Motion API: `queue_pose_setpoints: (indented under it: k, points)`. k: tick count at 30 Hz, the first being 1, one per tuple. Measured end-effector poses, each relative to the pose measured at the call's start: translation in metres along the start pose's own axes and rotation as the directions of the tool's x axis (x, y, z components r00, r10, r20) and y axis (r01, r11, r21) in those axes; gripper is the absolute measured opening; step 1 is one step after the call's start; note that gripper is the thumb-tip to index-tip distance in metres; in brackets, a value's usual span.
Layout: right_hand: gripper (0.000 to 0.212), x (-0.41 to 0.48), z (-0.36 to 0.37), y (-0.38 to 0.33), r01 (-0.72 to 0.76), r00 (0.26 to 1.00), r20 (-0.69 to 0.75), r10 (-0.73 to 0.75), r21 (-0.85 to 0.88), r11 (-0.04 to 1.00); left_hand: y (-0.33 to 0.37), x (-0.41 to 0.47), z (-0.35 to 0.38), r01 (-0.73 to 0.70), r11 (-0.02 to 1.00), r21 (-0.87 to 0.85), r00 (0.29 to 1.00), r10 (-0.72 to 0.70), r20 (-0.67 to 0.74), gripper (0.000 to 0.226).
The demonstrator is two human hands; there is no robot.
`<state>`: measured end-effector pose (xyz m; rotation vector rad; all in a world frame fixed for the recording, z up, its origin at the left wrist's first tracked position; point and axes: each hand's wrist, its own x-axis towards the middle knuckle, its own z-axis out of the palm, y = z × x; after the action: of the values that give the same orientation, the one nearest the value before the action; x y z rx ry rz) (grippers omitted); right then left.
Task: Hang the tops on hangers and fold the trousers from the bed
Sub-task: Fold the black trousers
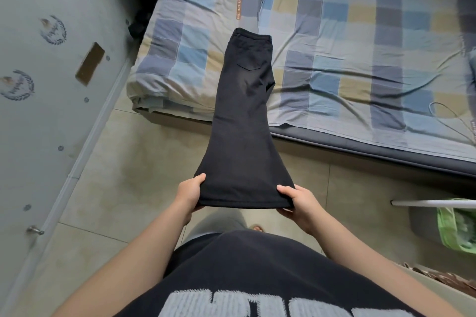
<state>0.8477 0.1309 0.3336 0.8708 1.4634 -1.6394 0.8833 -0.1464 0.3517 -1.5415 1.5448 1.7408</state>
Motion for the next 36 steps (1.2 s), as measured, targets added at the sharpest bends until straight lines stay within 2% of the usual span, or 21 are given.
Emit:
queue_pose_setpoints:
  k: [9, 18, 25, 36]
  points:
    - [0.014, 0.004, 0.015, -0.06, 0.061, 0.997, -0.043, -0.059, 0.05, 0.997, 0.053, 0.001, 0.019, -0.022, 0.991, -0.128, 0.997, 0.03, 0.064, 0.021]
    - [0.008, 0.064, 0.048, -0.178, 0.088, 0.991, -0.114, -0.07, 0.158, 0.984, 0.177, 0.059, 0.06, 0.055, 0.964, -0.259, 0.986, -0.011, 0.168, 0.026]
    - [0.008, 0.133, 0.081, -0.3, 0.054, 0.981, -0.191, -0.009, 0.23, 0.972, 0.313, 0.123, 0.107, 0.138, 0.967, -0.216, 0.959, -0.076, 0.273, 0.031]
    - [0.009, 0.284, 0.119, -0.469, 0.066, 0.937, -0.347, -0.035, 0.079, 0.995, 0.49, 0.266, 0.192, 0.21, 0.973, -0.096, 0.948, -0.179, 0.264, 0.022]
